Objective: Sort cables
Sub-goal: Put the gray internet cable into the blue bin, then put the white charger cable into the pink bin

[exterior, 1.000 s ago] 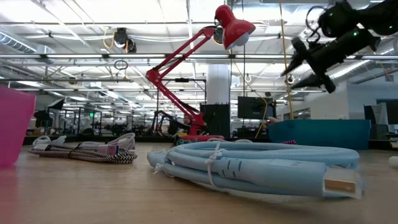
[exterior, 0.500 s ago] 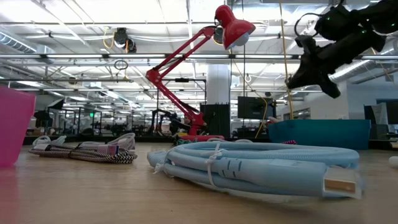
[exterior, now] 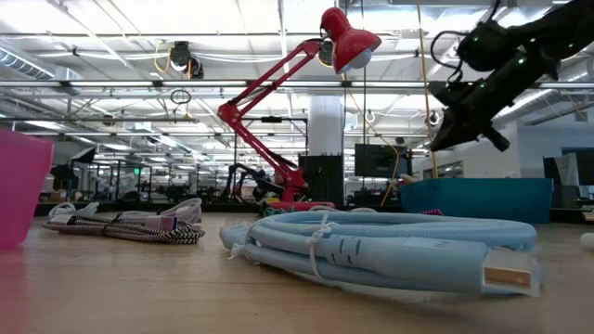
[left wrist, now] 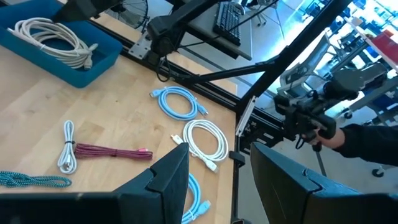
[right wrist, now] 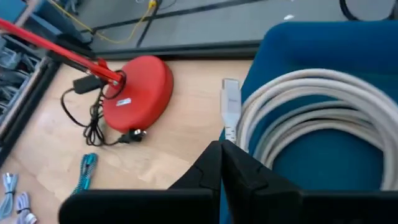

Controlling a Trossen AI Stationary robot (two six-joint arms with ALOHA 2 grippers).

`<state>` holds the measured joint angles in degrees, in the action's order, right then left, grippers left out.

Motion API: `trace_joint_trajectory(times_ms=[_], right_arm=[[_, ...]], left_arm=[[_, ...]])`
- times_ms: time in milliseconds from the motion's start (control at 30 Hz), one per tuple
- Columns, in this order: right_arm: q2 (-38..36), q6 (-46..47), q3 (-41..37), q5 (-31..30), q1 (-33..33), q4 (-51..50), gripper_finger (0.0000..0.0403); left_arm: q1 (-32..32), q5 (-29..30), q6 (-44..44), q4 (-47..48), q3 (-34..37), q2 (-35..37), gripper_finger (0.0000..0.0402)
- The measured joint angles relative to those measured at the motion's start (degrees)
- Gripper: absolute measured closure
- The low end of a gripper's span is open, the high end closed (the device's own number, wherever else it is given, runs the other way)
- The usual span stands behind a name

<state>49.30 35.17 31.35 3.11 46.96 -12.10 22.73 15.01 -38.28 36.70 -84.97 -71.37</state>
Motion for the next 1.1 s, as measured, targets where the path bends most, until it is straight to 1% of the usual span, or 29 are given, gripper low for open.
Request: trace_joint_trajectory(times_ms=[133,233,467,733,867,967,1100], right_arm=[[5.86,0.61,0.01,1.48,-0.93,6.04,0.0403],[9.48,1.20,0.02,1.29,-1.36,7.93,0.0403],[14.76,-0.07,0.04,-1.66,-1.32,9.68,0.0403],[20.64,-2.17,0.09,-3.40,-1.34,10.68,0.0403],[21.51,-2.62,0.09,-4.40,-1.35,10.45,0.0403],[21.22,-1.31,0.09,-6.02,-1.45,10.10,0.0403],[21.24,-0.56,0.09,-6.66,-1.45,8.99,0.0403]], left_arm=[[-0.01,-0.03,0.00,-0.02,0.00,0.00,0.0227],[-0.01,-0.11,-0.25,-0.02,0.00,0.00,0.0227],[0.85,-0.14,-2.75,1.04,0.00,0.00,0.0227],[2.51,-0.04,-5.51,1.33,0.00,0.00,0.0227],[2.94,0.08,-6.51,1.32,0.00,0.00,0.0227],[3.25,0.08,-6.93,1.32,0.00,0.00,0.0227],[3.32,0.08,-7.30,1.27,0.00,0.00,0.0227]])
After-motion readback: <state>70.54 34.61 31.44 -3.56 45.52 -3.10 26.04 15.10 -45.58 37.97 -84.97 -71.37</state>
